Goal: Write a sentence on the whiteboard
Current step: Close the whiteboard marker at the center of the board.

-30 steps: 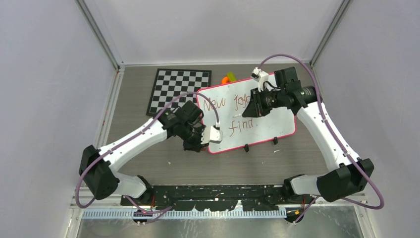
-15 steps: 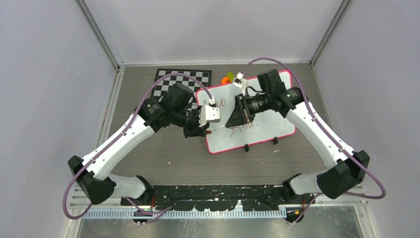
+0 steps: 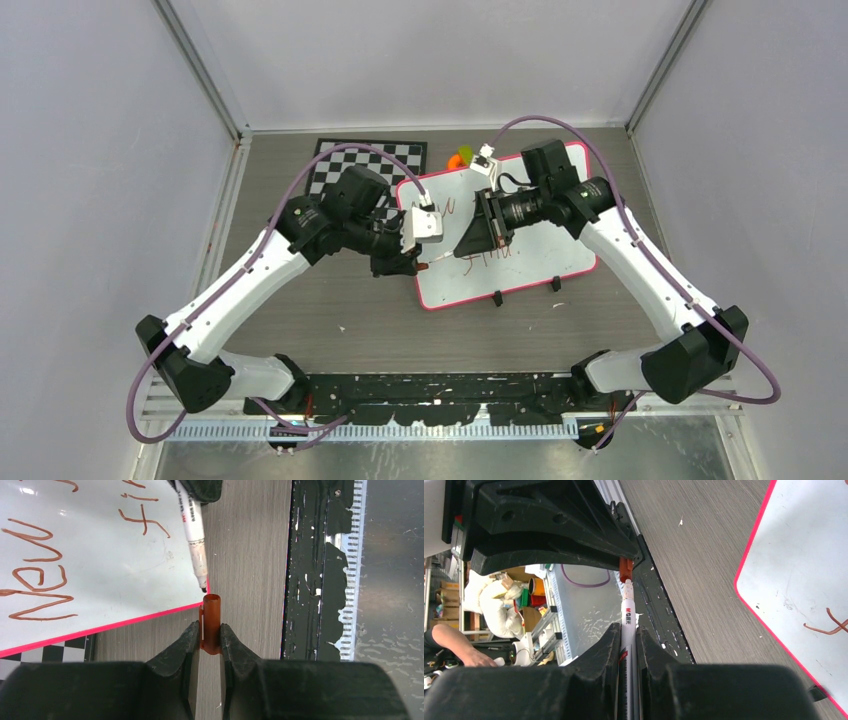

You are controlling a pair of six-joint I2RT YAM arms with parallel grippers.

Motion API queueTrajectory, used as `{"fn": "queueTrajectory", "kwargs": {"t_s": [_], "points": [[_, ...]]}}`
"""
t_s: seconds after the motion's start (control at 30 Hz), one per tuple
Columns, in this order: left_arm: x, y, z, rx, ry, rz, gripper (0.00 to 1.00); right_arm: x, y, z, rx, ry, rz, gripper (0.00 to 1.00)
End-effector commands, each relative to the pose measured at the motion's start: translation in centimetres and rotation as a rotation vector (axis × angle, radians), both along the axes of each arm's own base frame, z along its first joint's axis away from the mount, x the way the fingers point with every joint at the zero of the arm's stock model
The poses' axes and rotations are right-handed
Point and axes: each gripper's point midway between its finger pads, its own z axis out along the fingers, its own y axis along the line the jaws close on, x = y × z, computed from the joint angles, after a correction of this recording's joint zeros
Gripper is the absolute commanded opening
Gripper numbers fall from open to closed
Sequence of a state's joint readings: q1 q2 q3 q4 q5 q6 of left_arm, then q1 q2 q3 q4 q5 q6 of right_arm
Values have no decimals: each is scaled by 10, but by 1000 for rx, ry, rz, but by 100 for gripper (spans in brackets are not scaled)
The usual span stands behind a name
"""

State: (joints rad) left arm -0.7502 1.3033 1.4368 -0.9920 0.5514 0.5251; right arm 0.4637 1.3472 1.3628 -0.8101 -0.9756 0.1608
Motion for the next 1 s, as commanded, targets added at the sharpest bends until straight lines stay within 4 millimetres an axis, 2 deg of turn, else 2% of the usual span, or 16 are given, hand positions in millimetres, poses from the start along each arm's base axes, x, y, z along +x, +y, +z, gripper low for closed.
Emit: {"fn": "queueTrajectory", "kwargs": {"t_s": [0.0,0.7,0.97], "points": [[-2,0,19,-68,-17,13,0,-9,-1,17,50,-53,23,0],[-3,-11,24,-104,35,8,0,-9,2,21,59,-63,27,0],[1,-9,18,-86,29,26,0,-13,0,22,63,-73,34,0]]}}
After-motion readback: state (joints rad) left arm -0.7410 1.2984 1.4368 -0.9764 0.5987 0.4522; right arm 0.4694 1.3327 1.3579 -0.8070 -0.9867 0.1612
